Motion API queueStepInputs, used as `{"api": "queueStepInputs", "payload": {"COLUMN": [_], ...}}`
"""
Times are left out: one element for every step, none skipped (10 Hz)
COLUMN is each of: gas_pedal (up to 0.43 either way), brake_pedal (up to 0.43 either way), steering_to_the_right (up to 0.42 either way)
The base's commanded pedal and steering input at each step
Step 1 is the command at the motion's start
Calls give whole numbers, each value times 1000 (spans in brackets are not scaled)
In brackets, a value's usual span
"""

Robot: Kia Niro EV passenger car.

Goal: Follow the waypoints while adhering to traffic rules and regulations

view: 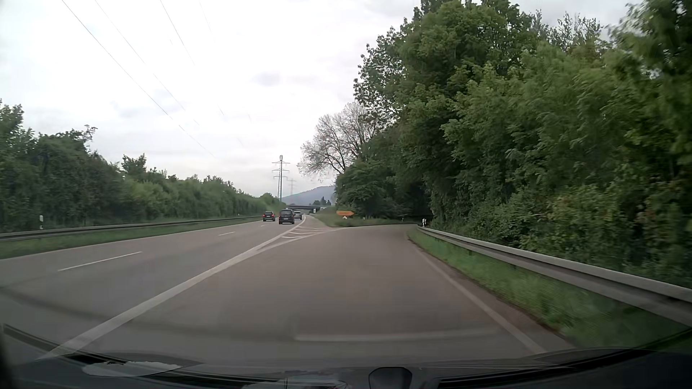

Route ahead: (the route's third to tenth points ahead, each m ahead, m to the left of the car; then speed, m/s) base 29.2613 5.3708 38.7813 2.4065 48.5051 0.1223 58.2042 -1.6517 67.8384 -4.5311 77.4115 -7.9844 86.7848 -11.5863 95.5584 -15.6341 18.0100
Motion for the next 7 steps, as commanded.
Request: {"api": "queueStepInputs", "payload": {"gas_pedal": [20, 28, 28, 28, 28, 28, 28], "brake_pedal": [0, 0, 0, 0, 0, 0, 0], "steering_to_the_right": [13, 14, 15, 16, 16, 16, 16]}}
